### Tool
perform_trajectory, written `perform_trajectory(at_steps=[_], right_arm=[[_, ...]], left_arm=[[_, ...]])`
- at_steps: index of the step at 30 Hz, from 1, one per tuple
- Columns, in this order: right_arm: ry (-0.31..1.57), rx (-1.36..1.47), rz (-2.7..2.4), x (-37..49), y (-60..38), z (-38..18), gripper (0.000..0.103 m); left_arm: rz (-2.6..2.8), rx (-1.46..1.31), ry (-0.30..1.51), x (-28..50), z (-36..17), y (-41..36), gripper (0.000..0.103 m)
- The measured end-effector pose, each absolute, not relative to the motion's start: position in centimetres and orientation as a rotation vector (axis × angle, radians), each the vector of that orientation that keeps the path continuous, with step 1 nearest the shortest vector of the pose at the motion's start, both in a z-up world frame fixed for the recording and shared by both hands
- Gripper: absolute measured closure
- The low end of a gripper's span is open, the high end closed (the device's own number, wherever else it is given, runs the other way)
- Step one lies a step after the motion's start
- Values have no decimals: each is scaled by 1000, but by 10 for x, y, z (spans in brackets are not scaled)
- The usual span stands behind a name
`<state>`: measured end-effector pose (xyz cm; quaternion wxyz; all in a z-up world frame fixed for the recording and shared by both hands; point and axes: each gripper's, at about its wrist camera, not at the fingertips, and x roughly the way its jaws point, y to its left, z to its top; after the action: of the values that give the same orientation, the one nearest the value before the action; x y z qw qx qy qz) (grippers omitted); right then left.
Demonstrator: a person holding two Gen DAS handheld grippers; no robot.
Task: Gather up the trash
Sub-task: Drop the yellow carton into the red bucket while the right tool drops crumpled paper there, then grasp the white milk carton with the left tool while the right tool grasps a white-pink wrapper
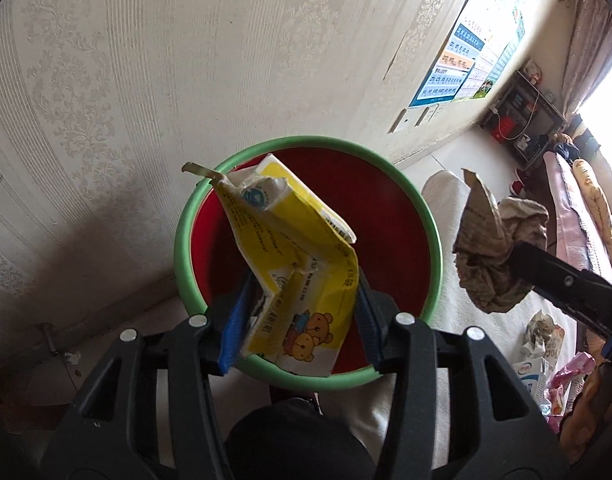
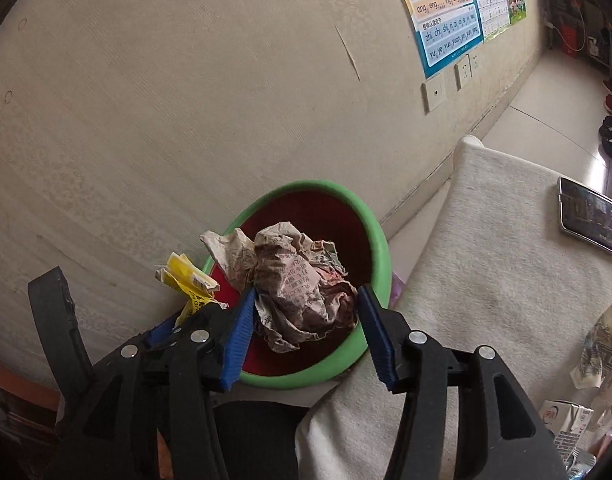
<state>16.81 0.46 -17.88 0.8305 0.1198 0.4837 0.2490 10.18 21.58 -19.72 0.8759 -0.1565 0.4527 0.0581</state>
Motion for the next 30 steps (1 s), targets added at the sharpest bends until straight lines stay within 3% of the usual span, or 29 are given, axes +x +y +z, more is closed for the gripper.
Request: perform_trajectory(at_steps=[2, 7, 20, 30], right_arm=[[1023, 259, 533, 169, 7, -176, 46], [1011, 300, 526, 160, -8, -170, 38], [948, 259, 340, 68, -116, -167, 37], [912, 336, -57, 28, -242, -188, 37]], left_arm=[[131, -337, 942, 103, -199, 219, 47], [143, -342, 940, 97, -202, 217, 40], [-1, -299, 975, 71, -200, 146, 38], [-358, -169, 1086, 51, -210, 3, 38]])
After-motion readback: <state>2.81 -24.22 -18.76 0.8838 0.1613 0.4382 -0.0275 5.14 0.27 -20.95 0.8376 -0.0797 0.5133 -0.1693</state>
